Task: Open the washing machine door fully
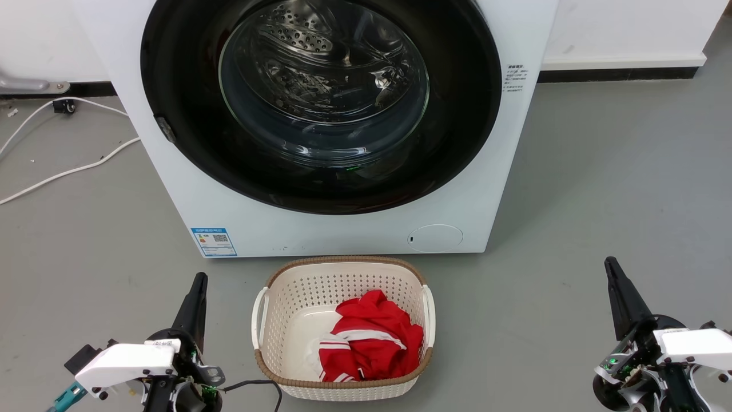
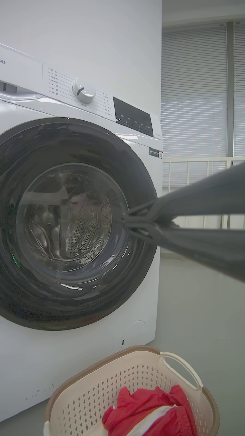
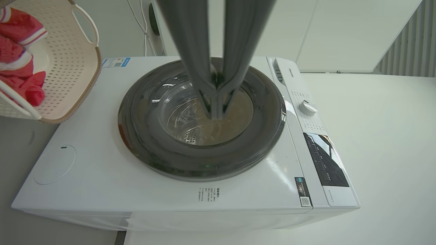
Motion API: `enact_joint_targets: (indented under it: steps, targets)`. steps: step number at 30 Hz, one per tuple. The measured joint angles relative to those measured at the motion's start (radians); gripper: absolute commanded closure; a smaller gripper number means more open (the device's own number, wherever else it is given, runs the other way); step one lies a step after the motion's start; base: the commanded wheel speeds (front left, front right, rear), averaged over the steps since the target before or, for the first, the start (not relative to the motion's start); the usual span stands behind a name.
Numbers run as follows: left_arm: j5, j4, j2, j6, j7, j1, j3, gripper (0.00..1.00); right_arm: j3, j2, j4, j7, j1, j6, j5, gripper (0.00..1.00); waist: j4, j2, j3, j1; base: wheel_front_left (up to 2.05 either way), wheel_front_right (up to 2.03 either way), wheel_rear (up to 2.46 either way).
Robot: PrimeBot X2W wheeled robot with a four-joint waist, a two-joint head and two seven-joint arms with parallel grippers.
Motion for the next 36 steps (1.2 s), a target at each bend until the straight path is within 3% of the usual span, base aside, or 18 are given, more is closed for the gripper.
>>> enact_joint_targets:
  steps: [14,15,28,36]
  targets:
    - [0.007,0.000,-0.005,0.000,0.004,0.000,0.006,1.00,-0.007,0.005,0.000,0.004,0.000,0.000,-0.005,1.00,0.000,0.0000,0.000,0.0000,0.00,0.00,0.00]
    - [0.007,0.000,-0.005,0.000,0.004,0.000,0.006,0.00,-0.008,0.005,0.000,0.006,0.000,0.000,-0.006,0.00,0.000,0.0000,0.000,0.0000,0.00,0.00,0.00]
    - [0.048,-0.016,-0.014,0.001,-0.046,0.022,-0.026,0.00,0.016,0.012,-0.021,-0.044,0.028,0.000,-0.037,0.00,-0.001,0.0000,0.001,0.0000,0.00,0.00,0.00]
    - [0.189,-0.072,-0.015,0.001,-0.080,0.022,-0.013,0.00,0.019,0.013,-0.062,-0.078,0.039,0.000,-0.188,0.00,-0.002,0.0000,0.002,0.0000,0.00,0.00,0.00]
